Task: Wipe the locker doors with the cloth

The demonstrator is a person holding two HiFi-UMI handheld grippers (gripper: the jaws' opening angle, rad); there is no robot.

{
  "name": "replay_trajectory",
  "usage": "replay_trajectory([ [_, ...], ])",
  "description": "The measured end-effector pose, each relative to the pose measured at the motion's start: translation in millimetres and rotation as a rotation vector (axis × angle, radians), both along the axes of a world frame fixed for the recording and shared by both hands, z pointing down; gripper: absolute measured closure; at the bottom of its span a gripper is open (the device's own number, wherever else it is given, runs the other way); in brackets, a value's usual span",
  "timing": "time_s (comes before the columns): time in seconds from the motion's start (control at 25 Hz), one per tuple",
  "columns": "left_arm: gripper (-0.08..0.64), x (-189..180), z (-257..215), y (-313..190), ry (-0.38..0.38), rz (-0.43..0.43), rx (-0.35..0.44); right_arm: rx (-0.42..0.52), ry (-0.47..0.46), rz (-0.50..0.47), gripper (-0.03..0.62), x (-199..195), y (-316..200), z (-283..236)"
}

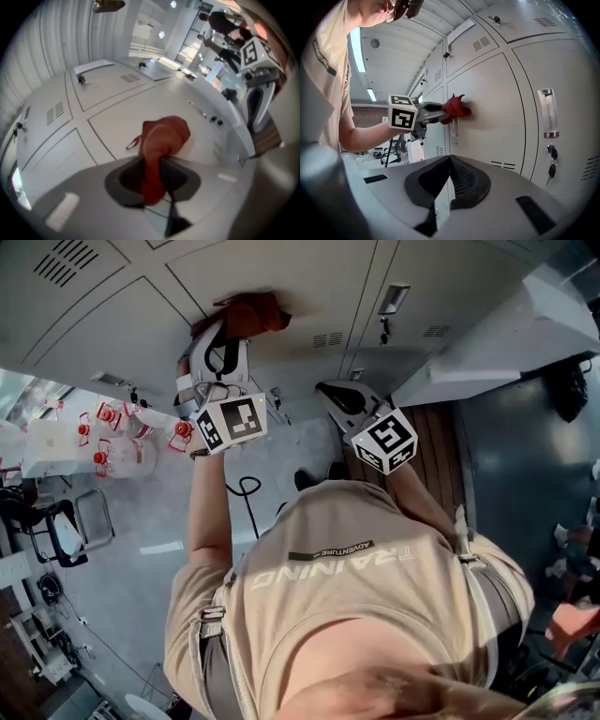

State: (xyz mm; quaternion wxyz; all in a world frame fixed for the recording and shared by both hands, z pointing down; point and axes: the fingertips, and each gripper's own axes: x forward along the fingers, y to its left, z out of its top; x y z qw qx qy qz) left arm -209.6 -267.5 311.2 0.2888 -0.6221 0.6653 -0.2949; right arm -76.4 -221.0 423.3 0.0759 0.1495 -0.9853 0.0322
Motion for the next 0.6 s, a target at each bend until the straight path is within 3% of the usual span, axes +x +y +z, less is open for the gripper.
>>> replay_trajectory([
  [0.32, 0.48, -2.2, 75.8, -5.5, 0.028, 0.02, -0.113, -0.014, 0.022, 0.029, 0.578, 1.2, -3.3, 9.3],
  [0.6, 0.48, -1.9, 92.4, -2.8, 0.064, 0.013, -0.084, -0.019, 0.033, 0.043, 0.578, 7.6, -4.5, 13.6],
])
